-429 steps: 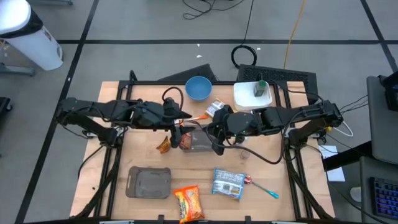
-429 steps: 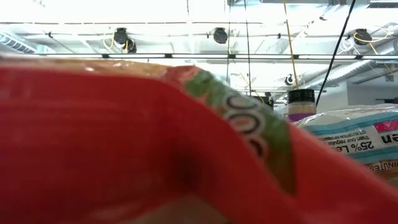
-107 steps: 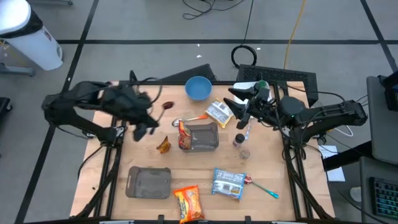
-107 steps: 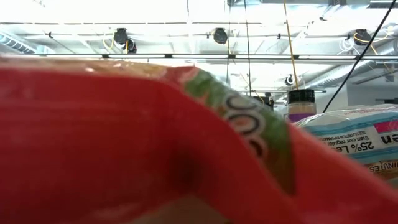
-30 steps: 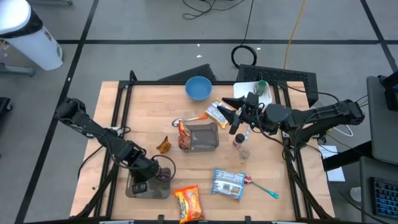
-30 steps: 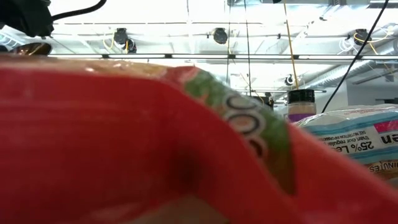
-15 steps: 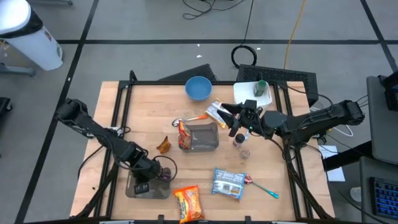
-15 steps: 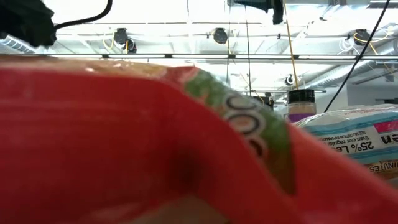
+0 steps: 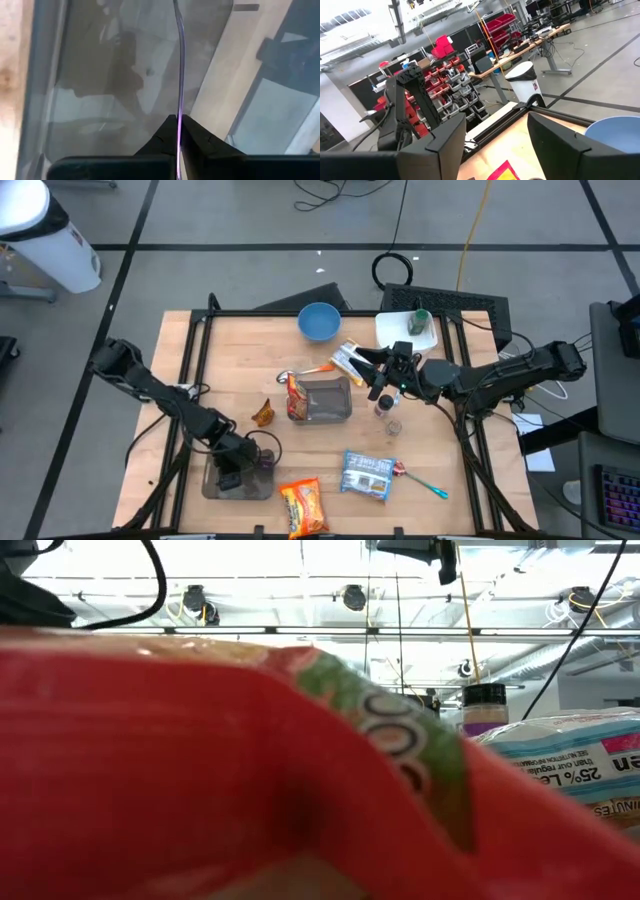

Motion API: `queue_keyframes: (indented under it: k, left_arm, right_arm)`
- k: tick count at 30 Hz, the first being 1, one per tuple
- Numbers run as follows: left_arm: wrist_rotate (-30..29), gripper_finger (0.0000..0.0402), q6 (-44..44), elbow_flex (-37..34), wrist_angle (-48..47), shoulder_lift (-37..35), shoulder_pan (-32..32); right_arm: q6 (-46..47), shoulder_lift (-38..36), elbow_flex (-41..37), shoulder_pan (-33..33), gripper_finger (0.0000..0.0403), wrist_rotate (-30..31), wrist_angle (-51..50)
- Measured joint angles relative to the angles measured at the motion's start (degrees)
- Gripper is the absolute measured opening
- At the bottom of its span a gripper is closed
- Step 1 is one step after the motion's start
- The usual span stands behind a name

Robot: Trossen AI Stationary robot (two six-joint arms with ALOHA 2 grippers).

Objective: Pick & Place Food Item
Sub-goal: Put the left blue spoon into the bottom black bin

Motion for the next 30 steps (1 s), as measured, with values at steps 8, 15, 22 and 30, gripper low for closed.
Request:
queue_keyframes:
  k: [8,15,22,30]
  left_arm:
    - [1.46,0.0008,-1.07,-2.58,1.77,0.00,0.02]
    - [1.47,0.0025,-0.54,-2.70,1.95,0.00,0.02]
    - [-0.57,0.0029,-0.20,-2.70,1.93,0.00,0.66]
    - [0.62,0.0031,1.38,-2.70,1.90,0.00,2.36]
  right_arm:
    - [0.00,-0.02,0.00,0.00,0.0203,0.00,-0.01]
    - [0.00,-0.02,0.00,0.00,0.0203,0.02,-0.03]
    - [0.00,-0.02,0.00,0.00,0.0203,0.02,-0.03]
    - [-0.01,-0.02,0.00,0.00,0.0203,0.02,-0.03]
